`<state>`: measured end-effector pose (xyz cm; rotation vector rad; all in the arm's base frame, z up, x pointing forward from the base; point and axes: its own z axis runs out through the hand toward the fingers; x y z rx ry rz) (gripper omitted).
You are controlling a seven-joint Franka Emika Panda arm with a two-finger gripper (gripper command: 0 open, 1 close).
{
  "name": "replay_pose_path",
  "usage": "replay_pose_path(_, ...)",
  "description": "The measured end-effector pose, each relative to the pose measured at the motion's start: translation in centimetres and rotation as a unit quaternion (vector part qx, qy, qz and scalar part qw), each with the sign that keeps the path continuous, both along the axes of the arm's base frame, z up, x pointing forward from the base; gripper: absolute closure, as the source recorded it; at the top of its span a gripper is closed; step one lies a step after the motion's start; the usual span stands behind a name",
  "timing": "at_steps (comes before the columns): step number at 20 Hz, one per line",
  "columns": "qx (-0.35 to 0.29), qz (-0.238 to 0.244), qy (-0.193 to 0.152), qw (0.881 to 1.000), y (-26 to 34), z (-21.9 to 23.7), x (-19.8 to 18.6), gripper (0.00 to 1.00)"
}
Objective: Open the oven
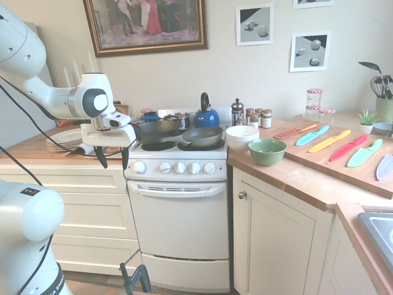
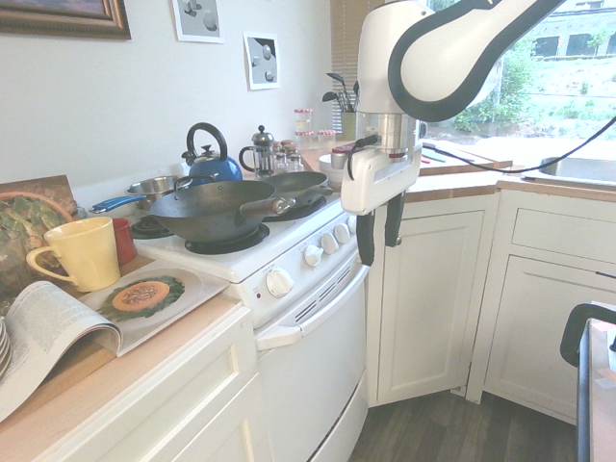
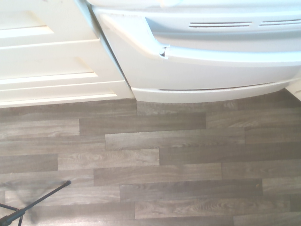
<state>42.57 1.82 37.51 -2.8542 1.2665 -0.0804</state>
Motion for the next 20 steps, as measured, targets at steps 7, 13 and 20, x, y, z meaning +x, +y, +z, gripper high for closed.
replay_pose_path(7,0.002,-0.016,0.041,0.999,-1.7,-6.3,-0.6,0.00)
replay_pose_path(13,-0.010,-0.036,0.027,0.999,-6.8,-17.0,1.7,0.00)
replay_pose_path(20,-0.030,-0.019,-0.030,0.999,-7.5,-15.9,10.2,0.00)
